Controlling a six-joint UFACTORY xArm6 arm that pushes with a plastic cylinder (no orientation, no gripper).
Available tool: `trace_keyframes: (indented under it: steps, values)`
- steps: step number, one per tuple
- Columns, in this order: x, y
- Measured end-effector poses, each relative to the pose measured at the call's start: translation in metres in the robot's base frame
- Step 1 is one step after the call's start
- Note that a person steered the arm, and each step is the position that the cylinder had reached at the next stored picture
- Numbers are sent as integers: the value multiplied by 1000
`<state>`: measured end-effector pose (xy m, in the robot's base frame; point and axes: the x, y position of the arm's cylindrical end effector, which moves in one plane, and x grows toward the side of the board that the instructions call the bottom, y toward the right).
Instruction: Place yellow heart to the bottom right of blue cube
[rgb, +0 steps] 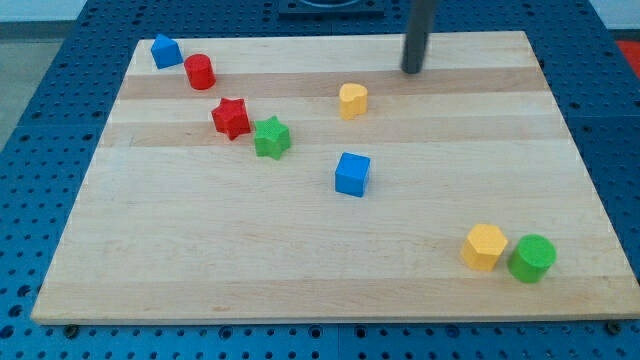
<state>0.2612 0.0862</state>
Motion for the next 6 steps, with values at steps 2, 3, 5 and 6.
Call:
trace_keyframes:
  steps: [2,3,5,6]
  values:
    - [32,-37]
    - [65,-10]
    - [70,15]
    - [24,-20]
